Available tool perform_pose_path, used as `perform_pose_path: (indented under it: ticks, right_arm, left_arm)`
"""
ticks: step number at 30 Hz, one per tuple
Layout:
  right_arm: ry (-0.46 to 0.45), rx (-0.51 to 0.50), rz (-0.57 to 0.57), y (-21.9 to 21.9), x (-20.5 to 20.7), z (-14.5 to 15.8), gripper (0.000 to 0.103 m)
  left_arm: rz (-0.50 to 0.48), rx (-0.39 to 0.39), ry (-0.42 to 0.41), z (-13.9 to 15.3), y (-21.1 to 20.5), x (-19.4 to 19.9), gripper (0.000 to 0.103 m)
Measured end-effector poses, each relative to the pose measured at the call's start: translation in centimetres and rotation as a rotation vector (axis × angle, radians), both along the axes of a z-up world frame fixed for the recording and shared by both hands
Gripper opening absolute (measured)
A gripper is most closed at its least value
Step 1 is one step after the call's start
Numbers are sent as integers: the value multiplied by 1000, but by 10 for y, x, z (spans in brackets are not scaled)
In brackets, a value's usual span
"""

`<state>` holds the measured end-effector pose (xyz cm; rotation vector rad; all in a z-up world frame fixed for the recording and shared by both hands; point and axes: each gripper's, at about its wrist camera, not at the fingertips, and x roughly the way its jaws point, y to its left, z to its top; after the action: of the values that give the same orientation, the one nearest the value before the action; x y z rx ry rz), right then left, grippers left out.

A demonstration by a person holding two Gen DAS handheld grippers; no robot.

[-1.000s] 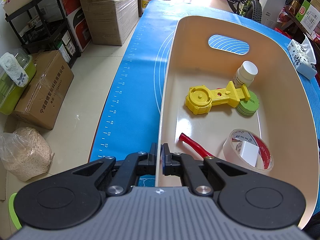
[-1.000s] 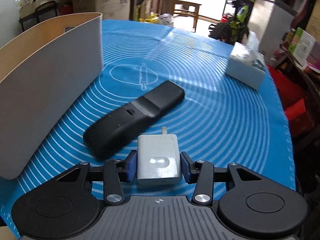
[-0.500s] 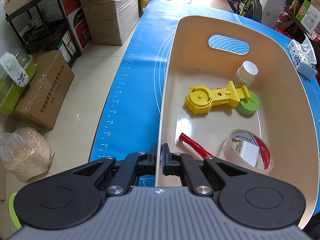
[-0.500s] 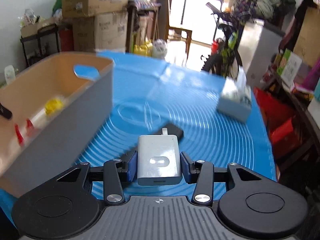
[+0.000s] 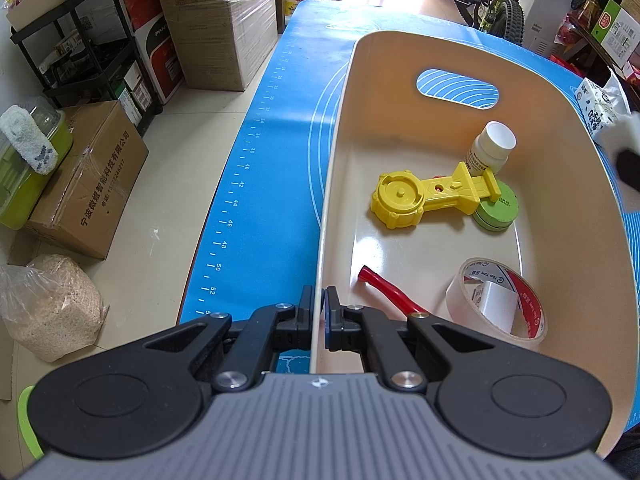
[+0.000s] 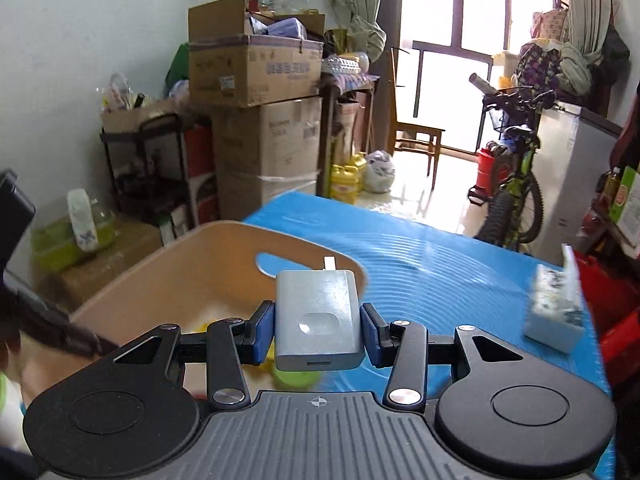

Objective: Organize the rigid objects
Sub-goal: 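Place the white charger into the basket and open the right gripper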

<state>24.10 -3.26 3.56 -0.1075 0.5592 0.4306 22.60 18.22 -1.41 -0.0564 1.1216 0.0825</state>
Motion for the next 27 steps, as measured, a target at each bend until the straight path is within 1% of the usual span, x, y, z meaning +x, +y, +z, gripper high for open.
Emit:
perform_pose_path:
  ticks: [2, 9, 11, 13, 15, 18, 20, 24, 26, 27]
  right_arm:
    - [22, 16, 12, 12, 4, -7, 52]
    - [70, -61, 60, 57, 4, -31, 52]
    - [105, -80, 79, 68, 6, -38, 52]
    - [136, -127, 101, 79, 7, -44, 52]
    - [139, -186, 108, 88, 7, -45, 52]
    - [211, -243, 108, 96, 12, -53, 52]
    - [239, -270, 104, 100, 14, -56, 52]
    - [262, -243, 96, 94, 17, -55, 49]
    - [251, -233, 85, 89, 17, -53, 50]
    - [239, -221, 81, 86, 16, -51, 52]
  left_arm:
    - [0, 1, 0, 0, 0, 0, 6]
    - [0, 2, 0, 0, -1, 0, 6]
    - [0, 2, 1, 0, -1, 1, 6]
    - [0, 3, 0, 0, -1, 1, 6]
    - [0, 4, 1, 1, -1, 1, 6]
    - [-1, 6, -1, 1, -1, 1, 6]
    - [-1, 6, -2, 1, -1, 1, 6]
    - [-2, 5, 0, 0, 0, 1, 6]
    - [-2, 6, -1, 0, -1, 1, 6]
    - [-2, 5, -1, 0, 0, 1, 6]
